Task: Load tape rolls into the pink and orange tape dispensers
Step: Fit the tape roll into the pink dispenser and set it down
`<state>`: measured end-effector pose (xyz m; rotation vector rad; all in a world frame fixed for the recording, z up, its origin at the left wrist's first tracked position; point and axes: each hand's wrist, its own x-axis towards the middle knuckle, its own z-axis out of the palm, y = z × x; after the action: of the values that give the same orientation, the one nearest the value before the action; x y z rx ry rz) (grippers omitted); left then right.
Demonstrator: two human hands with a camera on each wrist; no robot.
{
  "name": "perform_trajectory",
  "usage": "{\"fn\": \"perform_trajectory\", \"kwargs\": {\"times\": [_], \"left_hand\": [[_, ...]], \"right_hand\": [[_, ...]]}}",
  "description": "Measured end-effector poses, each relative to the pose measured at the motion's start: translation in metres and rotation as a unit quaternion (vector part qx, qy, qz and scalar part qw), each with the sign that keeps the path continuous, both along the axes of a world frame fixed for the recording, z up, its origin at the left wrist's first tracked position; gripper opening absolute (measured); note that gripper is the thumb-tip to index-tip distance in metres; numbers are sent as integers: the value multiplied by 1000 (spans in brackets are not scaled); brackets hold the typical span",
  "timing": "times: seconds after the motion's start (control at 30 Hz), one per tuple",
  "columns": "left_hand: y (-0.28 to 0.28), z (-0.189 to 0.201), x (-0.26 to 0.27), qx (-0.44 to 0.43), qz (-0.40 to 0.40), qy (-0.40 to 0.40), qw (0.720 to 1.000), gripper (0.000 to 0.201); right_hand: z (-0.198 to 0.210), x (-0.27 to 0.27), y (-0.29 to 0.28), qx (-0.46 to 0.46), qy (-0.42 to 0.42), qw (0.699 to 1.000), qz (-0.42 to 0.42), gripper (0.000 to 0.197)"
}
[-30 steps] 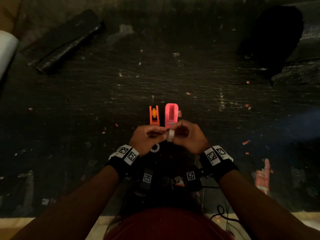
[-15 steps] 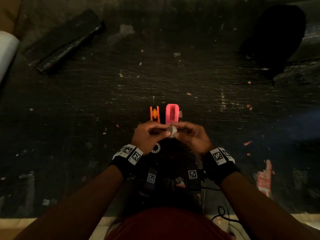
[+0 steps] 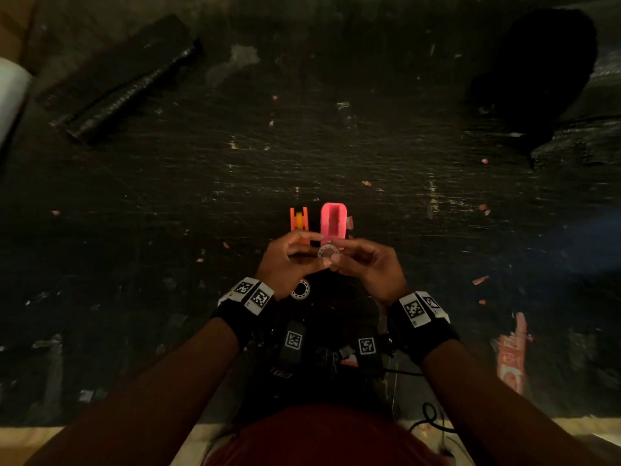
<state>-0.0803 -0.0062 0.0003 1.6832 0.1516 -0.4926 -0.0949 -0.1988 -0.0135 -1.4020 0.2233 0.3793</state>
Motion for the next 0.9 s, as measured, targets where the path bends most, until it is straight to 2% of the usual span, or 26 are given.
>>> {"fn": "perform_trajectory", "kwargs": {"times": [0.1, 0.23, 0.3, 0.37, 0.43, 0.5, 0.6, 0.73, 0.8, 0.9], "left_hand": [[0, -7, -1, -31, 13, 24, 999, 30], [-2, -17, 3, -30, 29, 24, 999, 28], [-4, -15, 9, -10, 16, 19, 1000, 31], [-6, -11, 19, 55, -12, -17, 998, 36], [-7, -8, 31, 182, -53, -128, 973, 42], [-7, -5, 44, 298, -103, -218, 923, 52], [-11, -5, 63, 367, -189, -205, 887, 81], [-18, -16, 77, 413, -277, -173, 850, 101], [-19, -20, 79, 412, -295, -166, 846, 104], [-21, -24, 82, 394, -294, -169, 854, 96]], "right_hand": [[-1, 2, 1, -9, 2, 1000, -27, 26], [-1, 4, 4, -58, -18, 997, -40, 21], [-1, 10, 5, -91, -23, 995, -41, 19], [0, 20, 5, -150, -13, 987, -58, 18], [0, 35, 3, -271, -31, 960, -64, 18], [1, 52, 5, -376, -76, 922, -49, 16], [2, 73, 13, -461, -95, 882, -6, 13], [1, 85, 26, -518, -66, 853, 29, 11], [0, 89, 30, -527, -57, 847, 40, 13], [-4, 93, 34, -532, -45, 843, 60, 13]]}}
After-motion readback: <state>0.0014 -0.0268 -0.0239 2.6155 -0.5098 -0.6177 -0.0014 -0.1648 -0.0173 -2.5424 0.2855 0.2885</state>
